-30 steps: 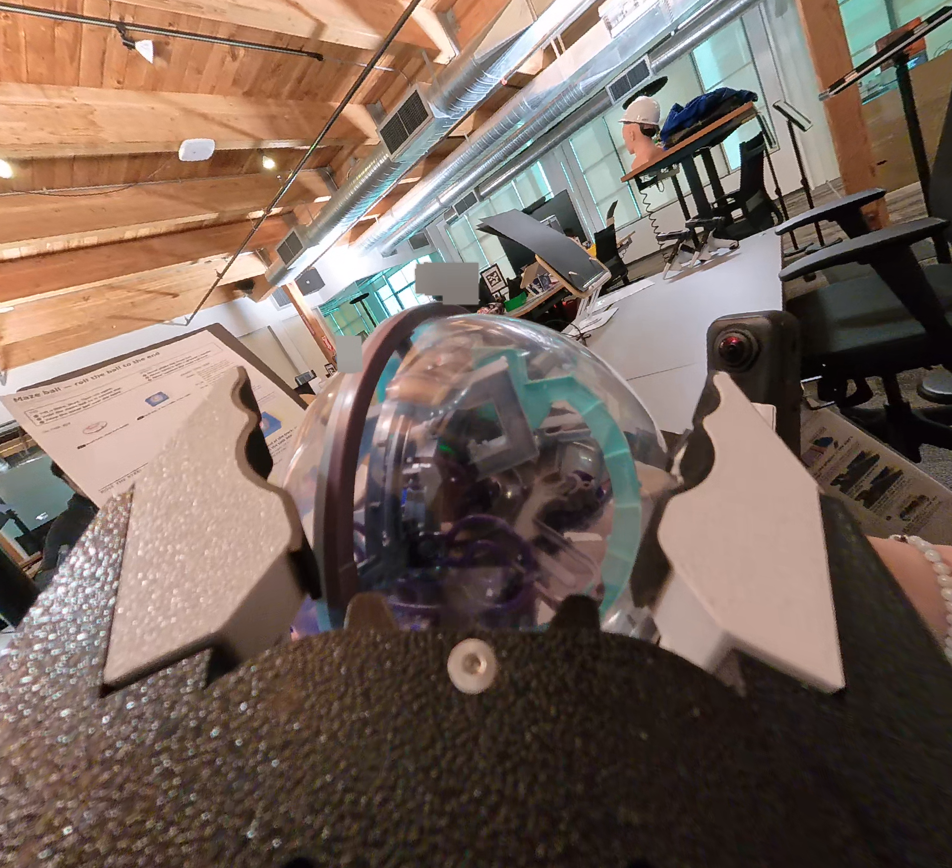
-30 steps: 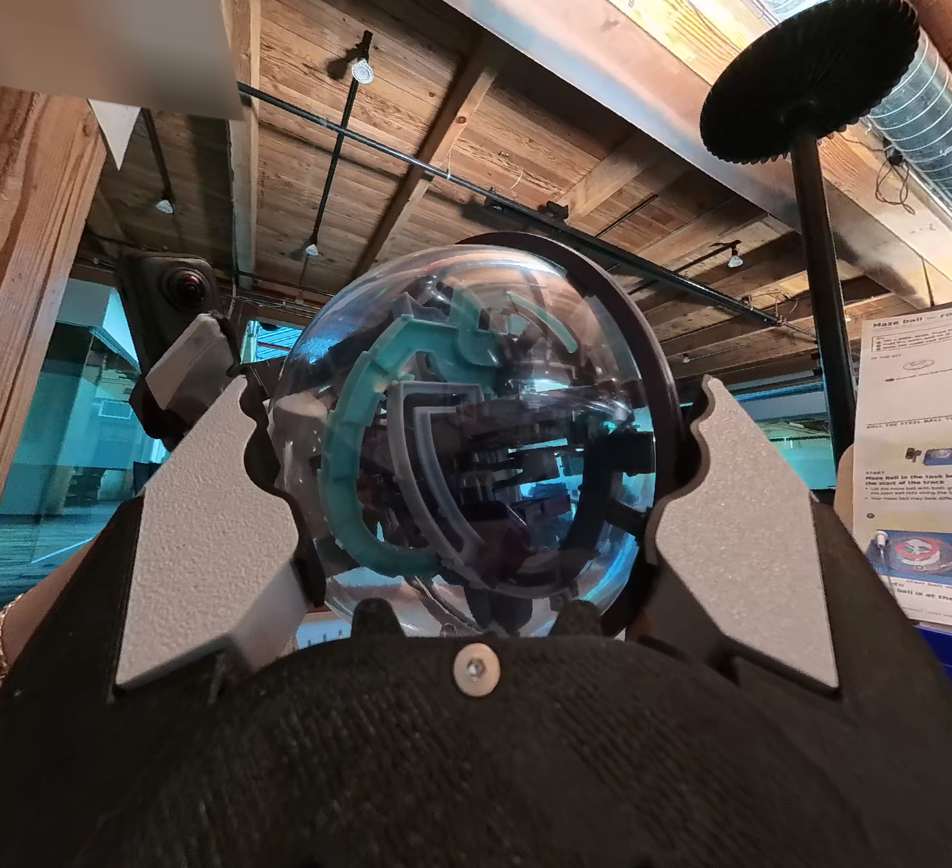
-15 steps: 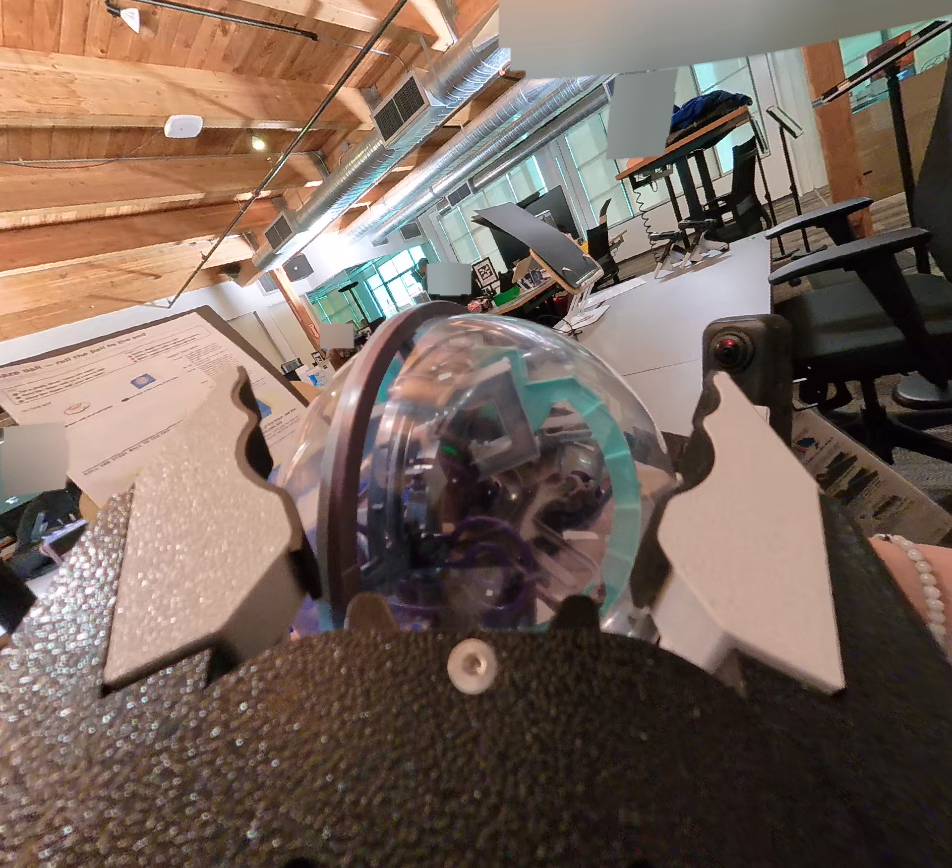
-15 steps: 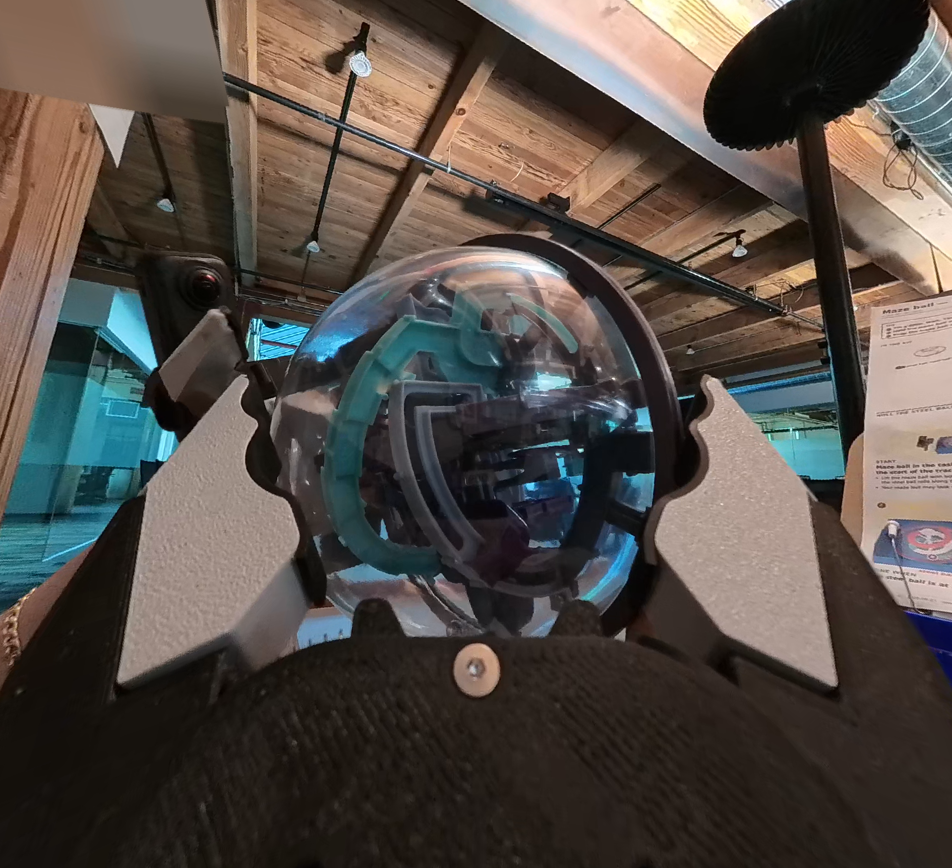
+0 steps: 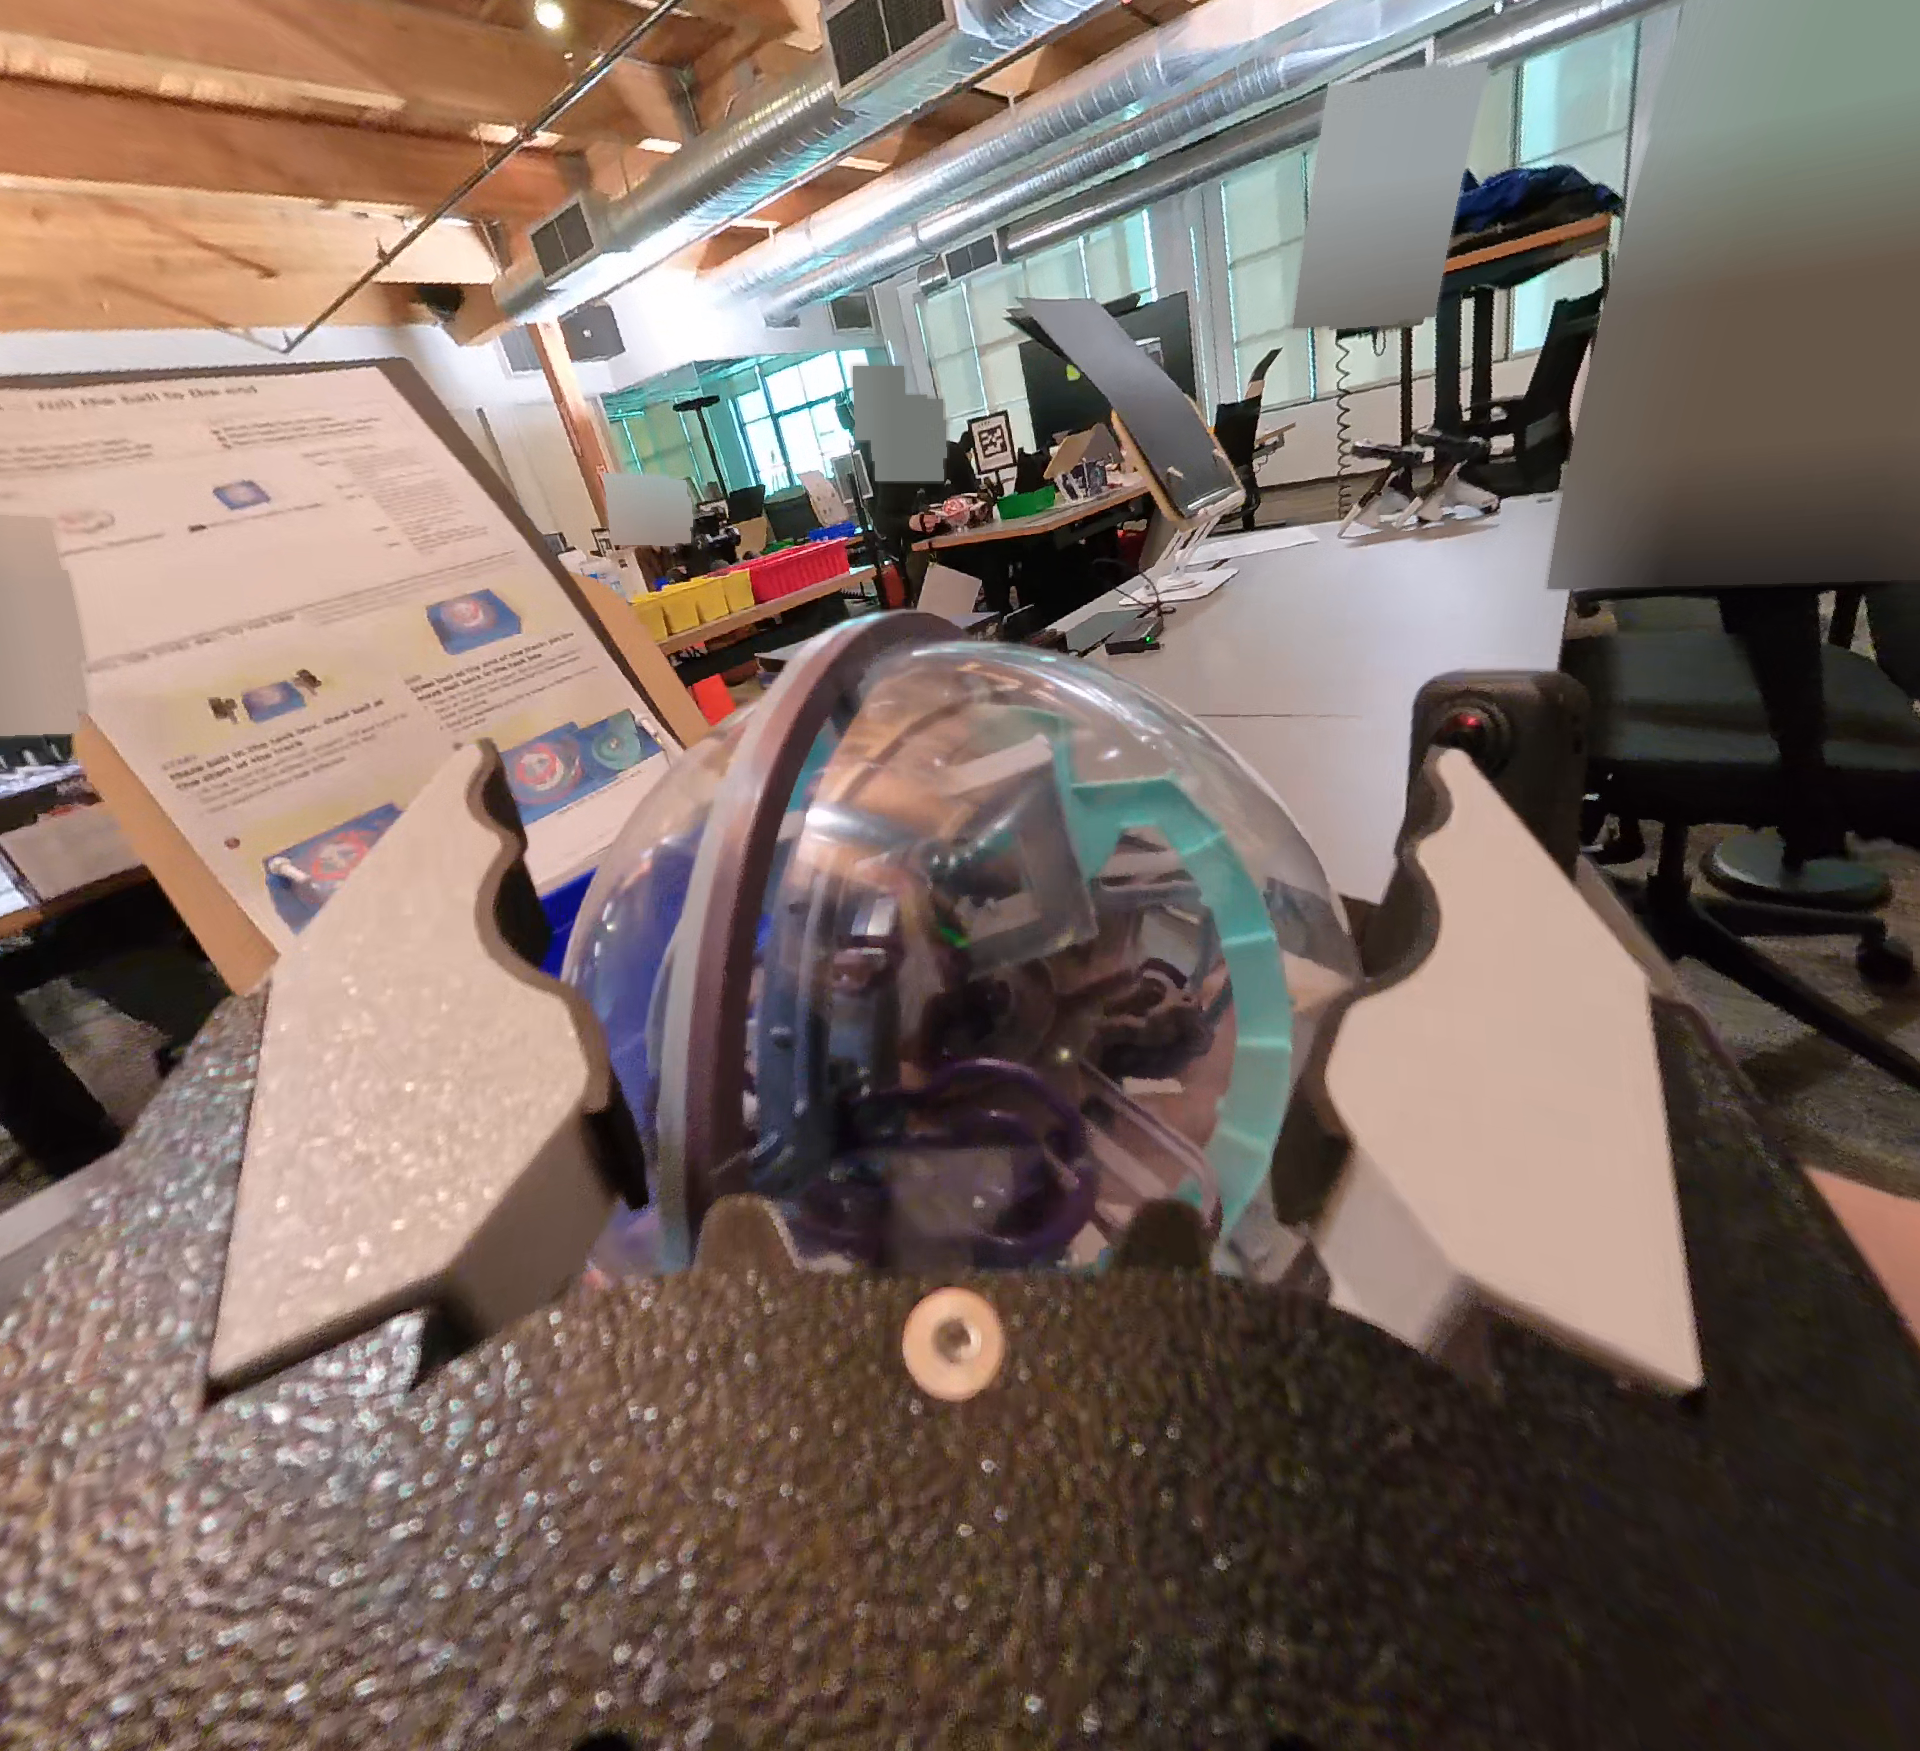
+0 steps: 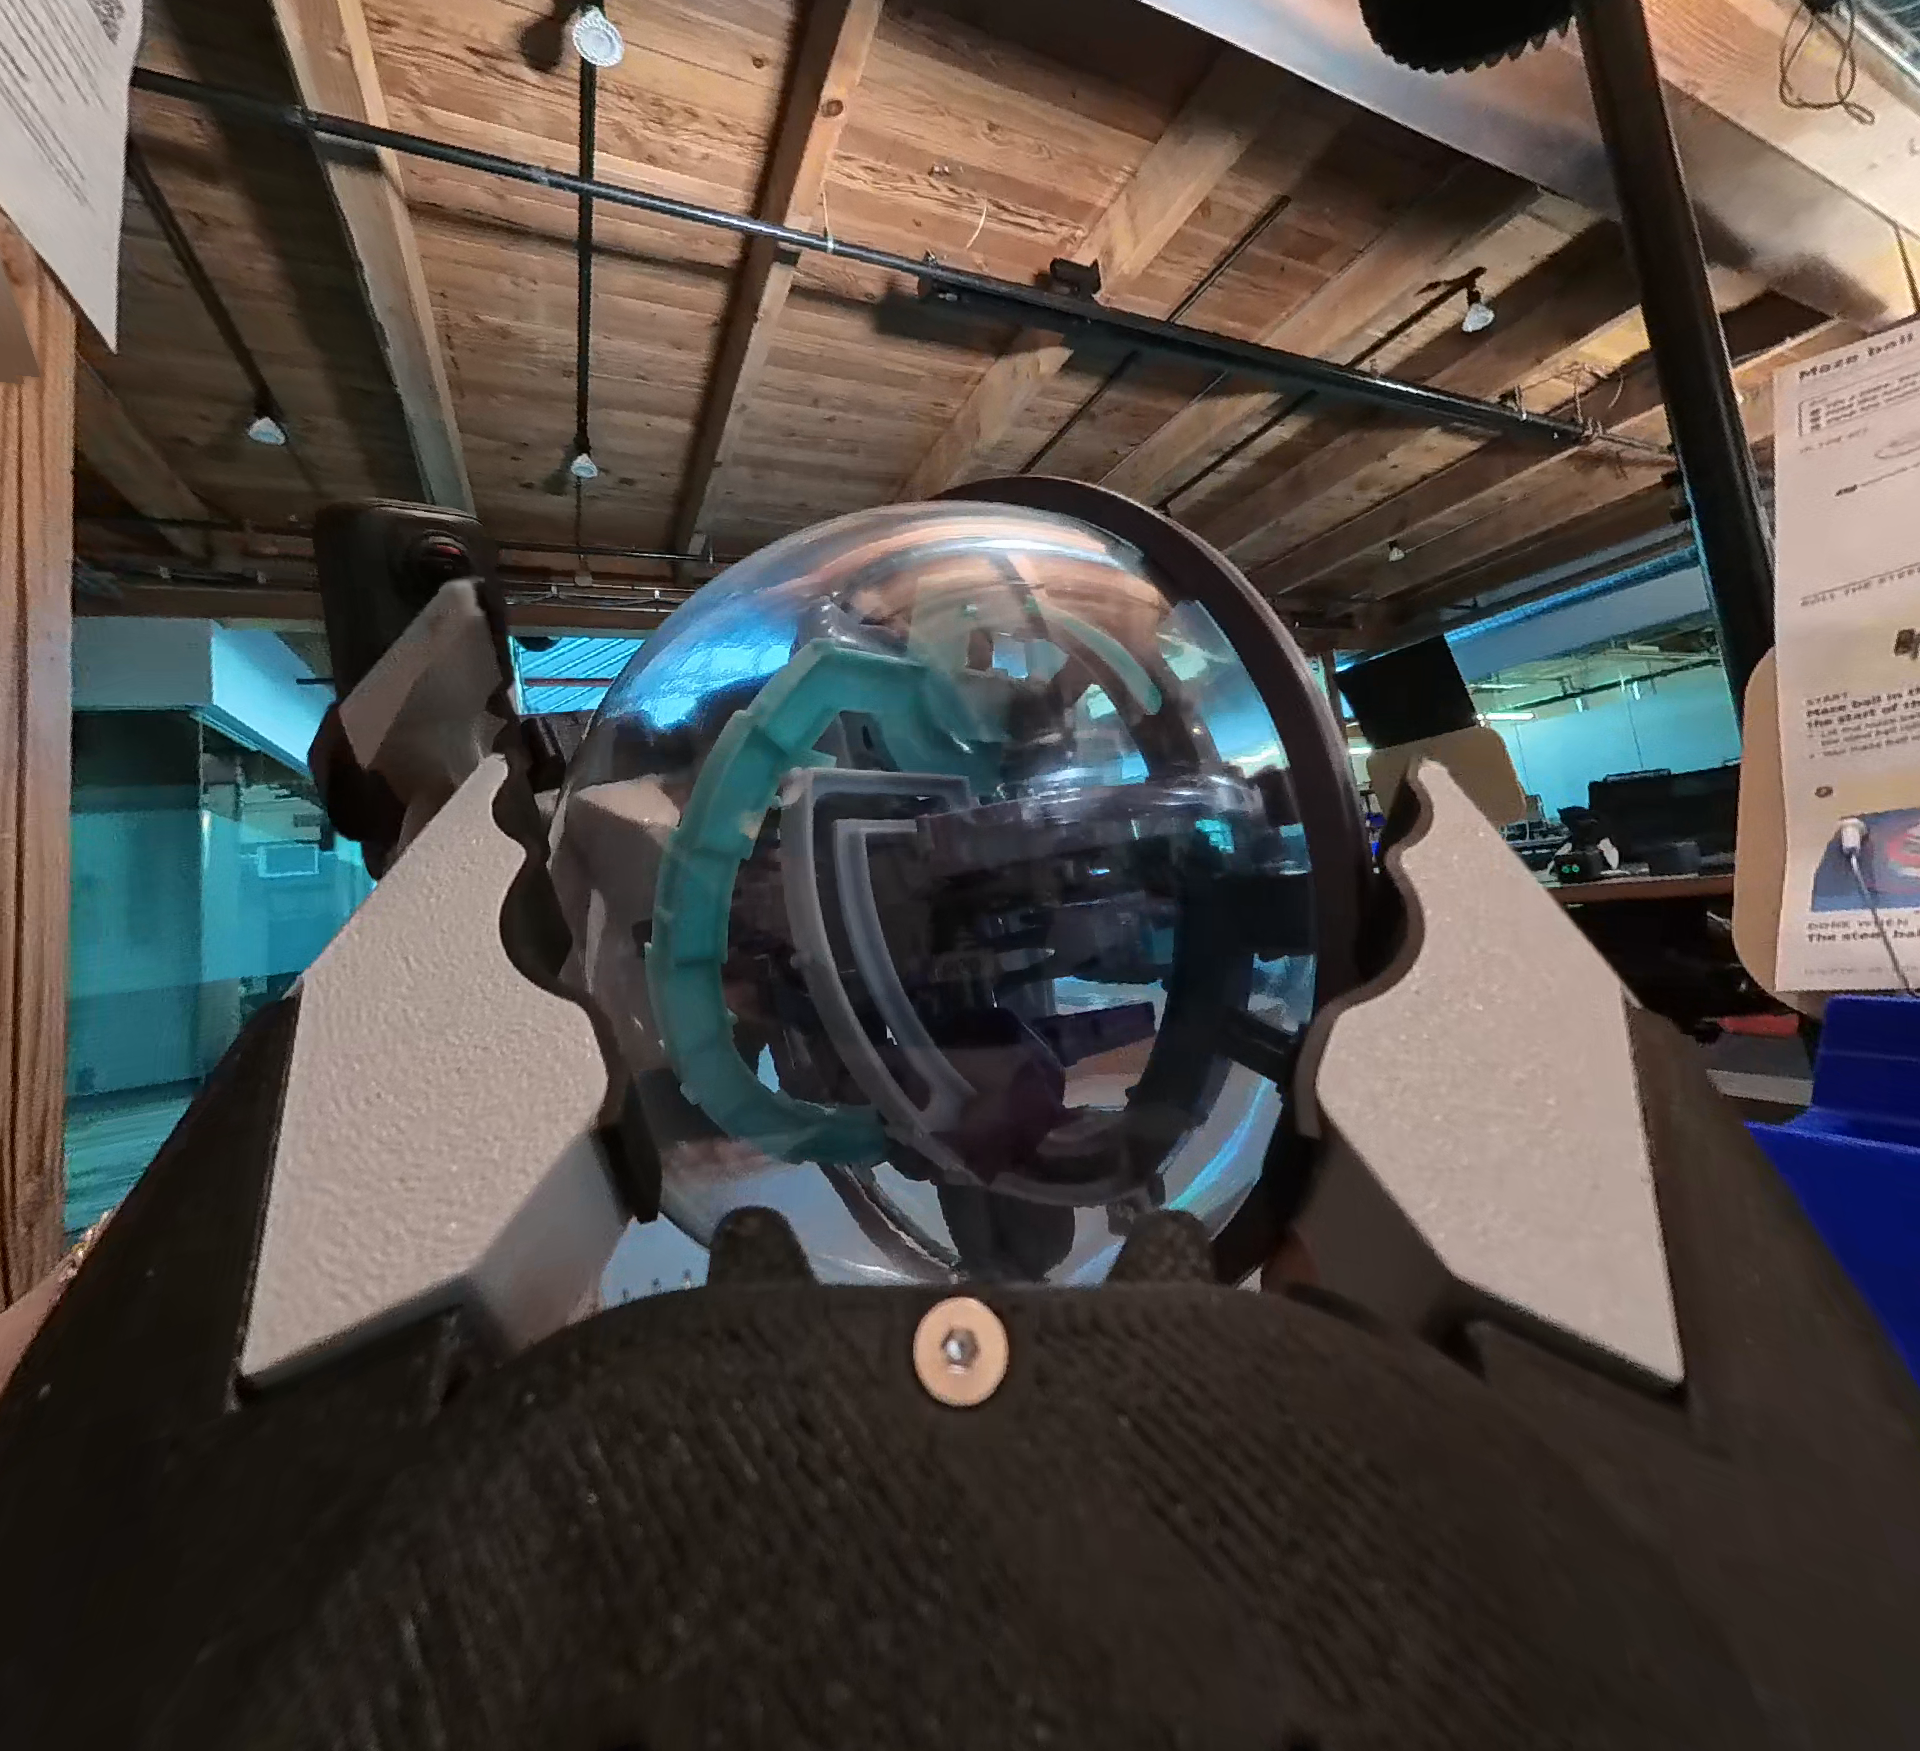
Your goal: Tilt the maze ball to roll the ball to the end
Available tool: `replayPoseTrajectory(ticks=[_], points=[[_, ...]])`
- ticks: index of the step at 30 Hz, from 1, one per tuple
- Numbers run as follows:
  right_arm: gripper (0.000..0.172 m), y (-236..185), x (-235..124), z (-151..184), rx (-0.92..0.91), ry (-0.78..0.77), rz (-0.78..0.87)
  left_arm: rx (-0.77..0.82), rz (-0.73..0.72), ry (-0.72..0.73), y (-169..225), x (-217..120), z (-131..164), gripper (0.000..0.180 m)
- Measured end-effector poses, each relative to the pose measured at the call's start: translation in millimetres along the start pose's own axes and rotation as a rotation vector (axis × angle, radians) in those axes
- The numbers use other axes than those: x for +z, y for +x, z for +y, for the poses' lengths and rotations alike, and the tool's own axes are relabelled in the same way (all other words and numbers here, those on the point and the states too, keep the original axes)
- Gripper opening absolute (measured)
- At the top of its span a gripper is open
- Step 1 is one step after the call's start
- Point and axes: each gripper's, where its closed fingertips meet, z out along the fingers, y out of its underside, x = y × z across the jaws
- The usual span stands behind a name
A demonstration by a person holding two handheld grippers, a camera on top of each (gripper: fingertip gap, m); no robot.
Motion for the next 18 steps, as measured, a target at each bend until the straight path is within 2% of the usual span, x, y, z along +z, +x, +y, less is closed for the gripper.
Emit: replayPoseTrajectory(ticks=[6,9,13,18], points=[[0.156,6.6,0.6,8.8,0.124,-0.012,0.004,-0.075,-0.033,-0.026,-12.3,-0.6,9.0,0.156],[0.154,14.6,-1.1,11.0,0.219,-0.001,0.022,-0.1,-0.043,-0.055,-16.7,-0.2,16.6,0.155],[0.14,23.1,-6.8,3.7,0.365,0.051,0.003,-0.145,-0.056,-0.064,-22.2,-2.1,19.0,0.155],[0.14,25.7,-7.7,3.0,0.385,0.058,0.007,-0.192,-0.062,-0.056,-27.9,-2.6,21.7,0.155]])
